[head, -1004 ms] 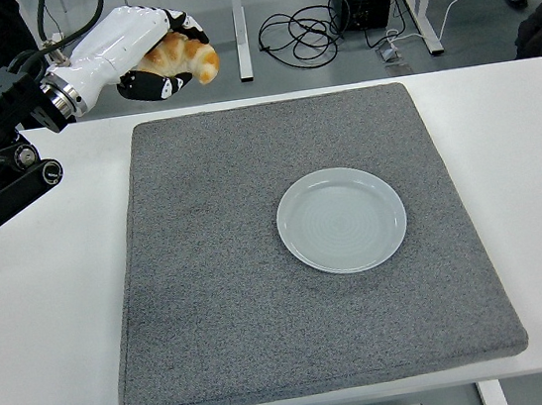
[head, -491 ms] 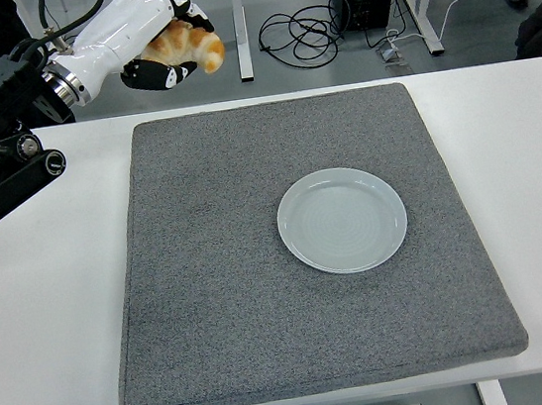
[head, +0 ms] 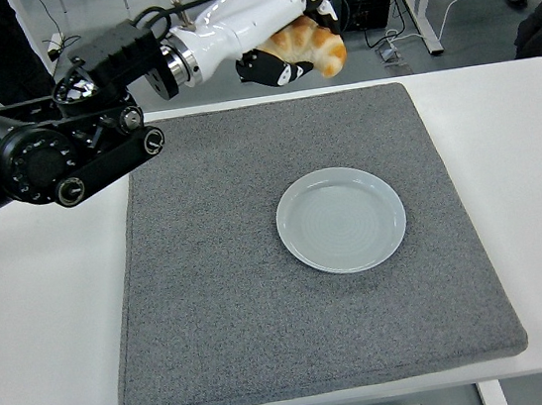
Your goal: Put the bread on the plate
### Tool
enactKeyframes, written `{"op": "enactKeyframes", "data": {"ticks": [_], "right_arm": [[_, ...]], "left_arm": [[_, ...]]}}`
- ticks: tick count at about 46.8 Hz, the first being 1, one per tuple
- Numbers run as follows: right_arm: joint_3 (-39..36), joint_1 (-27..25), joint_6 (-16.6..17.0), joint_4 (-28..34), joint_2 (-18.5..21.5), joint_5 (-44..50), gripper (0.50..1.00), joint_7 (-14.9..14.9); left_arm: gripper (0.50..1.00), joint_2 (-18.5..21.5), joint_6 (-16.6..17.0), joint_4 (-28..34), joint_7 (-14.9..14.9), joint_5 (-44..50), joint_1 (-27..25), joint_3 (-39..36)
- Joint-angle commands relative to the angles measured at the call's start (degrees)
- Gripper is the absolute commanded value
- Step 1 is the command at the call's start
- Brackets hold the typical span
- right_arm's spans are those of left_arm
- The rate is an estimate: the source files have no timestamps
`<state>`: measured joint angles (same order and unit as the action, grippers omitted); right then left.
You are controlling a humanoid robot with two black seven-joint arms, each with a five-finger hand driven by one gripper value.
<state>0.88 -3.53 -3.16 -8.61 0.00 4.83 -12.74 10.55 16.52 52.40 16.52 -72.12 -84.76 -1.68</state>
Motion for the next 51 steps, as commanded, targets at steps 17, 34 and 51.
{"op": "enactKeyframes", "data": {"ticks": [17, 34, 51], "right_arm": [[0.0, 0.0, 0.0, 0.0, 0.0, 0.0, 1.000, 0.0], [0.0, 0.0, 0.0, 0.0, 0.0, 0.0, 1.000, 0.0], [0.0, 0.0, 0.0, 0.0, 0.0, 0.0, 1.000, 0.0]], "left_arm": [[0.500, -10.6, 0.1, -4.6, 0.0, 1.2, 1.9, -1.4], [0.500, -10.6, 0.0, -5.7, 0.2, 1.2, 1.8, -3.3], [0.500, -10.6, -2.8, -5.7, 0.2, 1.6, 4.5, -7.8]]}}
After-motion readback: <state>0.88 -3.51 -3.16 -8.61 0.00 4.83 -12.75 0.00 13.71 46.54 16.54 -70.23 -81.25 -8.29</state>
